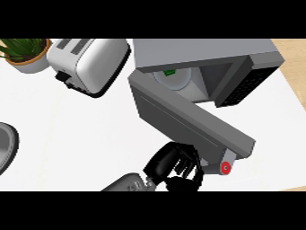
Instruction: Pick up the milk, place it into the microwave and close the microwave
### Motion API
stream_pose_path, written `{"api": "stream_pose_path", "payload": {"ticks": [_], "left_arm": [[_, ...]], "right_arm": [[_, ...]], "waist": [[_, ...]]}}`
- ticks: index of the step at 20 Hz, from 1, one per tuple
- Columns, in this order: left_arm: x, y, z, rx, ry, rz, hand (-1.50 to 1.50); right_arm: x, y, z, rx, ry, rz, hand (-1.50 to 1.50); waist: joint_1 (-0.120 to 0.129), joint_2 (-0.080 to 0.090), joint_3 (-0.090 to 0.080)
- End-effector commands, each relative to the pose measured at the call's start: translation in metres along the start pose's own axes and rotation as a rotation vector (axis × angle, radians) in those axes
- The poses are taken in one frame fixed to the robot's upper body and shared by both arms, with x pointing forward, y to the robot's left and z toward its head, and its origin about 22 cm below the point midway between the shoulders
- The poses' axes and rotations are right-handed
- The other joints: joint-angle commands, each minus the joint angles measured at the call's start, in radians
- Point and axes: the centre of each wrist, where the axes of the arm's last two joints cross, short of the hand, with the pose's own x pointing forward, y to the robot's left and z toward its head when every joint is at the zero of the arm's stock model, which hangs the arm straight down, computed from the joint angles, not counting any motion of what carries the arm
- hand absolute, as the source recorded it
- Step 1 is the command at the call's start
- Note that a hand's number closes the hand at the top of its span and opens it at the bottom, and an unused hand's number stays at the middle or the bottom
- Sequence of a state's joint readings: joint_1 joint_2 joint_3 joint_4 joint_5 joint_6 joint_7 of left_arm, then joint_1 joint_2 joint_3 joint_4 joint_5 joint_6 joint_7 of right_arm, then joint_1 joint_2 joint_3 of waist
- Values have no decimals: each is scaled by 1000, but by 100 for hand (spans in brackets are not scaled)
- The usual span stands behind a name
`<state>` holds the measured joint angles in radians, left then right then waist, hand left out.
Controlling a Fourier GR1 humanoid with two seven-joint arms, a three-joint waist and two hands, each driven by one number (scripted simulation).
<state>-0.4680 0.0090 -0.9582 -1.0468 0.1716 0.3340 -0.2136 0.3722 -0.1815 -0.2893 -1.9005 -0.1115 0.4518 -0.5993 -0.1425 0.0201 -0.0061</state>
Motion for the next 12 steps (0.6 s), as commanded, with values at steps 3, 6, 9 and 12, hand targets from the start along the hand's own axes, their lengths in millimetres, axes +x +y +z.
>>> {"api": "stream_pose_path", "payload": {"ticks": [3, 6, 9, 12], "left_arm": [[22, 6, -17, 160, -106, 68, 150], [30, 14, -23, 232, -167, 131, 150], [36, 18, -30, 245, -180, 163, 150], [43, 30, -42, 278, -177, 192, 150]], "right_arm": [[13, -5, -14, 62, -38, -38, -150], [13, -1, -21, 69, -43, -46, -150], [14, -5, -26, 87, -44, -65, -150], [21, -5, -34, 126, -52, -71, -150]], "waist": [[-44, 10, -4], [-48, 21, -5], [-76, 28, -4], [-92, 34, -4]]}}
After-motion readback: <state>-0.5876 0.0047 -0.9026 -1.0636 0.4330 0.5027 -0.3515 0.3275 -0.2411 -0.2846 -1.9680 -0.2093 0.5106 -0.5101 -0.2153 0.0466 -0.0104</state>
